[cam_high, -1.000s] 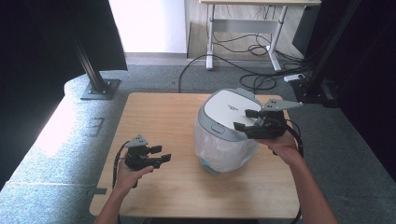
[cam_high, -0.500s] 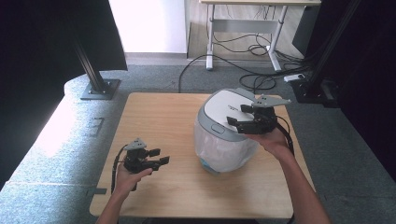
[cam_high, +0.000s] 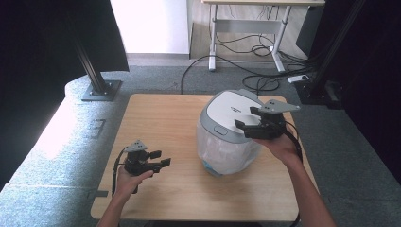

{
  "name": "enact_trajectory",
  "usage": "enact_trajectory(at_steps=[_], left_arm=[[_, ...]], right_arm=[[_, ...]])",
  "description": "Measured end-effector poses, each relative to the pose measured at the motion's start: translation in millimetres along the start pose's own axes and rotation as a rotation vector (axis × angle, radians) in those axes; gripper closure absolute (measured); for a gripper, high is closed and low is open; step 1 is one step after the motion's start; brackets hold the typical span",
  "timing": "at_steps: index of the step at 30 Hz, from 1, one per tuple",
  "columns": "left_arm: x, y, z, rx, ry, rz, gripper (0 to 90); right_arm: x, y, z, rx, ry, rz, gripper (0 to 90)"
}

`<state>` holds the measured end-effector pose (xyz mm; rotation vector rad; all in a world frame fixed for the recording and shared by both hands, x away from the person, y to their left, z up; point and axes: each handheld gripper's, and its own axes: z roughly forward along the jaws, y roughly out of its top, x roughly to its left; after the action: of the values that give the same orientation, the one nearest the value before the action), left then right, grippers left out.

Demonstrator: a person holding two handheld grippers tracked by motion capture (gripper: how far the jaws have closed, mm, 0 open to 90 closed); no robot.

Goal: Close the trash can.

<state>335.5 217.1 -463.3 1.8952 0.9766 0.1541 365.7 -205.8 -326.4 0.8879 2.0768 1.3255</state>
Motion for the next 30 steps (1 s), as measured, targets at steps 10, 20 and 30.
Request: enact_trajectory(at_steps=[10,20,30], left_arm=[[-0.1,-1.3,-3.4,-0.004,0.008,0.005,38.5],[3.4,-2.2,-6.1,-0.003,0.022,0.006,38.5],[4.7,-3.8,-8.5,-0.008,0.030,0.003,38.4]], right_arm=[[2.1,-27.9,-40.1,-0.066,-0.013,-0.003,24.7],[-0.3,-60.8,-52.7,-0.104,-0.026,0.036,24.7],[-3.5,-107.3,-62.3,-0.101,-0.037,0.084,24.5]])
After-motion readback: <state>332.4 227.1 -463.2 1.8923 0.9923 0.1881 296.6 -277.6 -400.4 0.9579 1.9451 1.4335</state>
